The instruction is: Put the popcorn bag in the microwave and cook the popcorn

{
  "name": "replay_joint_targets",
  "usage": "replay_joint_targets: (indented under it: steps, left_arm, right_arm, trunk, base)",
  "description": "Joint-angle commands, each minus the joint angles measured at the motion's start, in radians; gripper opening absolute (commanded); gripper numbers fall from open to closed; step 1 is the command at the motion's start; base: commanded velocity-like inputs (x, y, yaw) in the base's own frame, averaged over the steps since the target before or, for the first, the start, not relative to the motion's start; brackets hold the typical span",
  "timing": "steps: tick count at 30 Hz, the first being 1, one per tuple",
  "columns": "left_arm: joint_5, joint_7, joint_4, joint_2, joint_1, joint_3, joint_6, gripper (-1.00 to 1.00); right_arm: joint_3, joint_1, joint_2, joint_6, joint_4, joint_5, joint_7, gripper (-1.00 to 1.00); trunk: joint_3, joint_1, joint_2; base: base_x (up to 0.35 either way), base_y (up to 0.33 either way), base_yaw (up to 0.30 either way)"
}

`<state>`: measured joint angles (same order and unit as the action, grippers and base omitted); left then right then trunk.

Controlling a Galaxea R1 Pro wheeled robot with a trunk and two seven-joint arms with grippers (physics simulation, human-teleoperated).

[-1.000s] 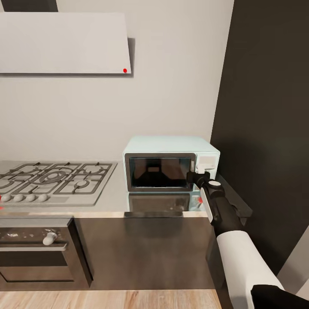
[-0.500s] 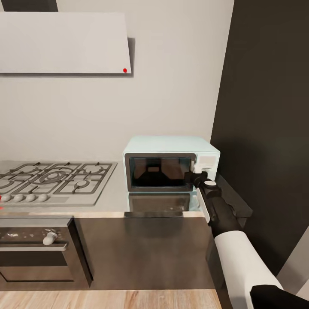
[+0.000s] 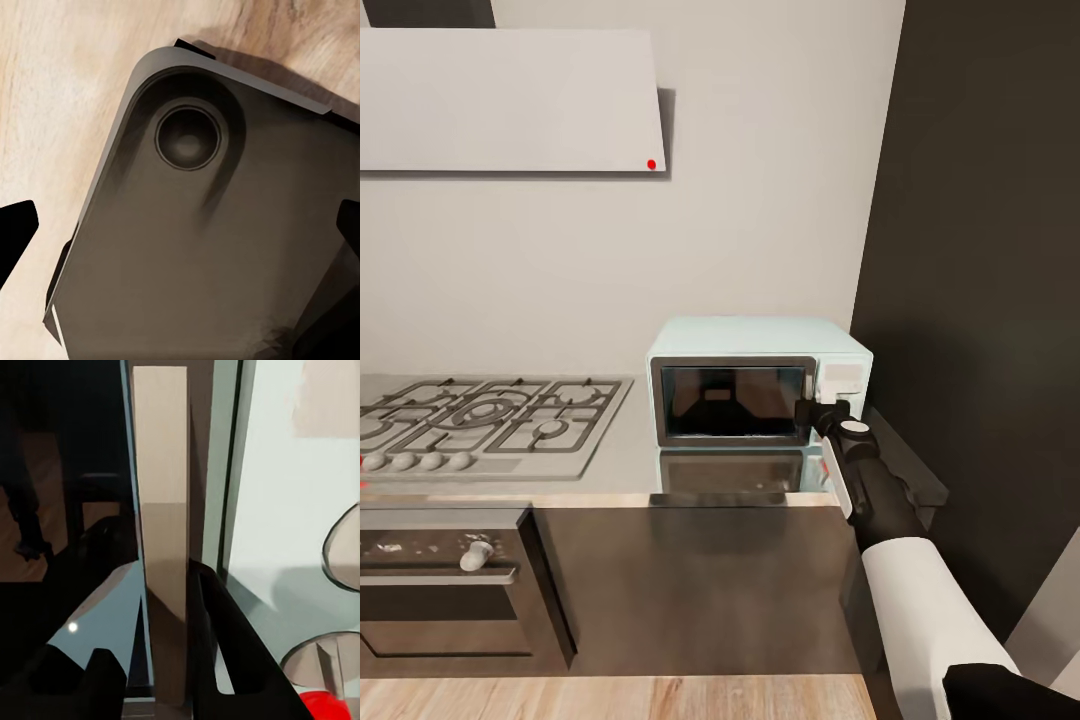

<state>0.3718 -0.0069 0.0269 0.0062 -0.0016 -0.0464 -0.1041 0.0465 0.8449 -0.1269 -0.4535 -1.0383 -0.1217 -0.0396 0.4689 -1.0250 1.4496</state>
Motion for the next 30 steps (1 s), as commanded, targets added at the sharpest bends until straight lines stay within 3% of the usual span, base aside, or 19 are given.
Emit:
replay_joint_targets:
  steps: [1, 13, 25, 30]
  left_arm:
    - [0.001, -0.001, 0.001, 0.0, 0.0, -0.005, -0.002, 1.0]
    - [0.001, -0.001, 0.001, 0.001, 0.0, -0.006, 0.0, 1.0]
    - [0.001, -0.001, 0.001, 0.001, 0.0, -0.006, 0.0, 1.0]
    - [0.001, -0.001, 0.001, 0.001, 0.0, -0.006, -0.001, 1.0]
  right_arm:
    - [0.027, 0.0, 0.0, -0.007, -0.001, -0.032, -0.002, -1.0]
    - [0.027, 0.0, 0.0, 0.002, 0.0, -0.026, 0.001, -1.0]
    - [0.027, 0.0, 0.0, 0.002, 0.0, -0.027, 0.001, -1.0]
    - [0.027, 0.0, 0.0, 0.002, 0.0, -0.027, 0.001, -1.0]
  trunk:
    - [0.001, 0.0, 0.0]
    - [0.001, 0.0, 0.0]
    - [0.001, 0.0, 0.0]
    - [0.001, 0.0, 0.0]
  base:
    - [0.0, 0.0, 0.0]
    - [-0.042, 0.006, 0.0]
    - [-0.241, 0.134, 0.0]
    - [-0.046, 0.034, 0.0]
